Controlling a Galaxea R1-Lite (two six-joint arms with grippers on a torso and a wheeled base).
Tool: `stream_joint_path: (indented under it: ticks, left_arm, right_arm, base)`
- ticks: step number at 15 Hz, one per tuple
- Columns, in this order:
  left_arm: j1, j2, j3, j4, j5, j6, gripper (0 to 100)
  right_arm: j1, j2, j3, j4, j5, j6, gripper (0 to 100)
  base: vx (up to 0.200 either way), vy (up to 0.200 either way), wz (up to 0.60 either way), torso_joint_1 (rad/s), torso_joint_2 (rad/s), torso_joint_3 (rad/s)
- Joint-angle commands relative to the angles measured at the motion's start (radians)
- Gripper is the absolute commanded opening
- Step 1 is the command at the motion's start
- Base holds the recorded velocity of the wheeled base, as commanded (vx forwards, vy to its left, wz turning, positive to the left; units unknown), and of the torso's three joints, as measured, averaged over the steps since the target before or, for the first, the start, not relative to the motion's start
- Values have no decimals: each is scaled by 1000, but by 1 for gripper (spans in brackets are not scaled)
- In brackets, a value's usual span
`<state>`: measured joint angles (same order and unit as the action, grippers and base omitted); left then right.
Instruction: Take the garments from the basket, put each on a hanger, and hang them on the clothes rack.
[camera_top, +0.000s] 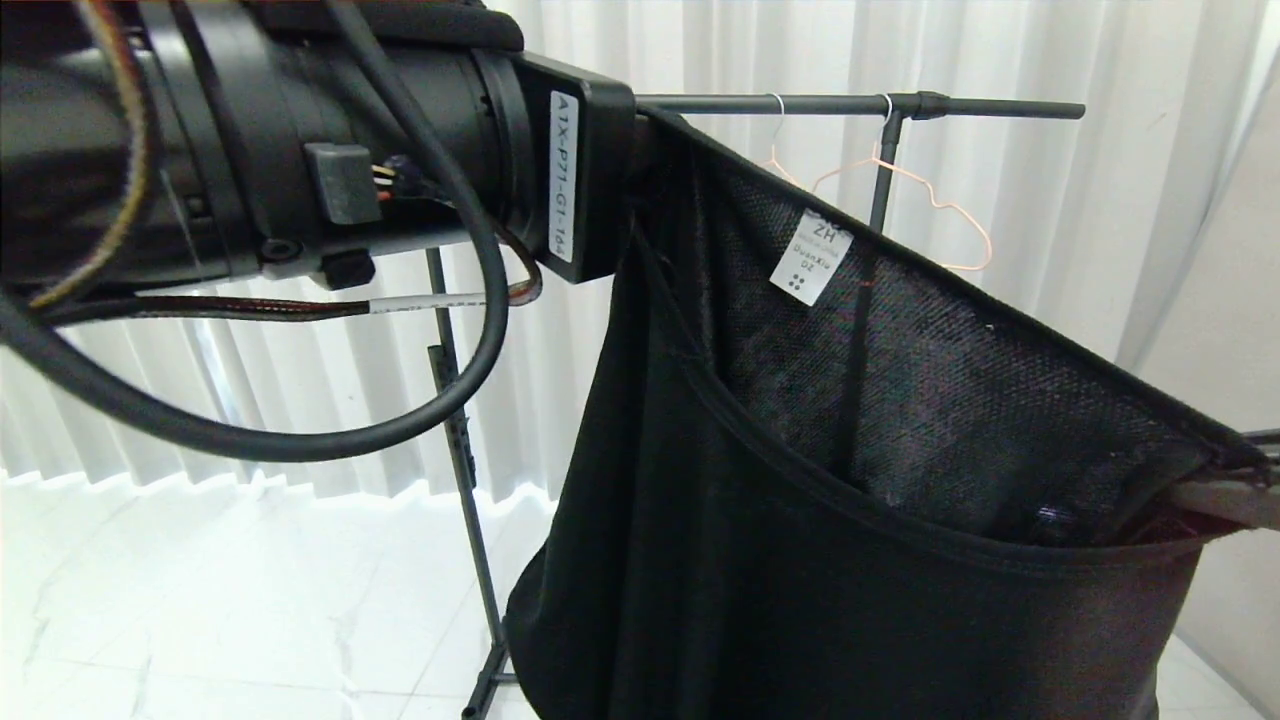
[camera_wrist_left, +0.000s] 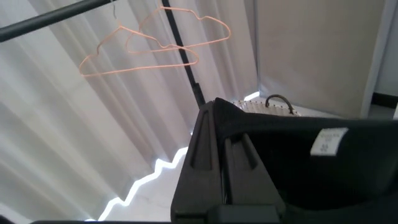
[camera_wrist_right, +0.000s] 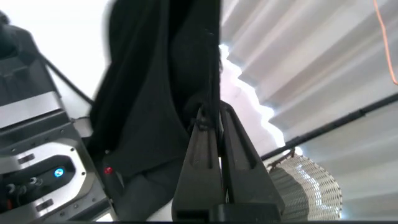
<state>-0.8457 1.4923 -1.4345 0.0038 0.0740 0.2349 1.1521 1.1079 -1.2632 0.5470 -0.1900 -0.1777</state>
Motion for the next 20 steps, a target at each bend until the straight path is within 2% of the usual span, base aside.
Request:
stream_joint_path:
  ticks: [1,7,9,11,13,16,18,20]
  left_arm:
    - [1,34,-7,1,0,0,0]
    - [1,11,6,1,4,0,0]
    - [1,-21,46,1,4,0,0]
    - [1,-80,111,2,0,0,0]
    - [-1,-164,197,1,-5,0,0]
    - [-7,-273,318,2,-10,1,0]
    - [-47,-328,393,2,-5,1,0]
    - [-101,-363,439,2,0,12,0]
  right_arm:
    - [18,18,-1,-1,1,-3,0]
    - [18,20,-8,-2,-6,-6,0]
    - [14,18,-5,-2,-12,-5,0]
    - [-31,23,-5,-12,-66,-2,0]
    - [-123,50,-5,-67,-69,0,0]
    - [-252,153,-8,-256,-45,0,0]
    - [-269,228,-28,-348,-26,0,0]
    - [-269,277,-64,-380,-14,0,0]
  base:
    - [0,0,0,0,0,0]
    - [0,0,0,0,0,0]
    - [0,0,0,0,0,0]
    - [0,0,0,0,0,0]
    - [0,0,0,0,0,0]
    - [0,0,0,0,0,0]
    - [0,0,0,0,0,0]
    - [0,0,0,0,0,0]
